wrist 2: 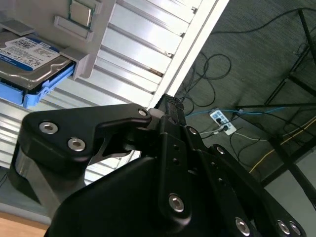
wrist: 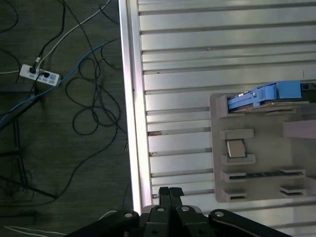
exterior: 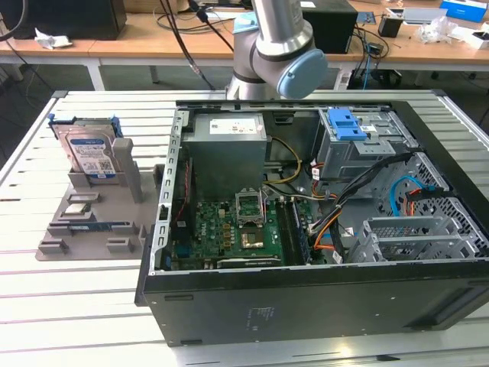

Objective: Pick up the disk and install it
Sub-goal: 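Reach for the disk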

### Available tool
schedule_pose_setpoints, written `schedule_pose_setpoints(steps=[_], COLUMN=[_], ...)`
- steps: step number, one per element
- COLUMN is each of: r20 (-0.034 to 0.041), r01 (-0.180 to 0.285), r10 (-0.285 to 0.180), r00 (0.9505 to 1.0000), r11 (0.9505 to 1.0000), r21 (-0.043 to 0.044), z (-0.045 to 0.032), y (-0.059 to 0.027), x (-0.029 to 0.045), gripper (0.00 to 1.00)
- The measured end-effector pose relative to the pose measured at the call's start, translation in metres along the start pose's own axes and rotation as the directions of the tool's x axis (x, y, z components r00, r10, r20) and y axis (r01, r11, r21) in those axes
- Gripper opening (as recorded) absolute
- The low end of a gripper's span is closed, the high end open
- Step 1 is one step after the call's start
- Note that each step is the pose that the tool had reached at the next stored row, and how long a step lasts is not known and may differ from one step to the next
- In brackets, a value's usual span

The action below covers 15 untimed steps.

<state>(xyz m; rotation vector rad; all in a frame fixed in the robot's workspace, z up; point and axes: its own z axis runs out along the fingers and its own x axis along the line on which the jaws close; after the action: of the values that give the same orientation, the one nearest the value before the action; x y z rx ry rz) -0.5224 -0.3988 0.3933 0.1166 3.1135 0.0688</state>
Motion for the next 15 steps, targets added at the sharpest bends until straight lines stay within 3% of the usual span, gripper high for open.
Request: schedule_pose_setpoints(steps=[15], r20=[0.0001], r01=[0.000], r10=[0.000], r00=[1.0000], r11=[1.0000], r21=[-0.0001], z=[-0.0008], y=[-0.0023], x=[0.0306], gripper=[0.11])
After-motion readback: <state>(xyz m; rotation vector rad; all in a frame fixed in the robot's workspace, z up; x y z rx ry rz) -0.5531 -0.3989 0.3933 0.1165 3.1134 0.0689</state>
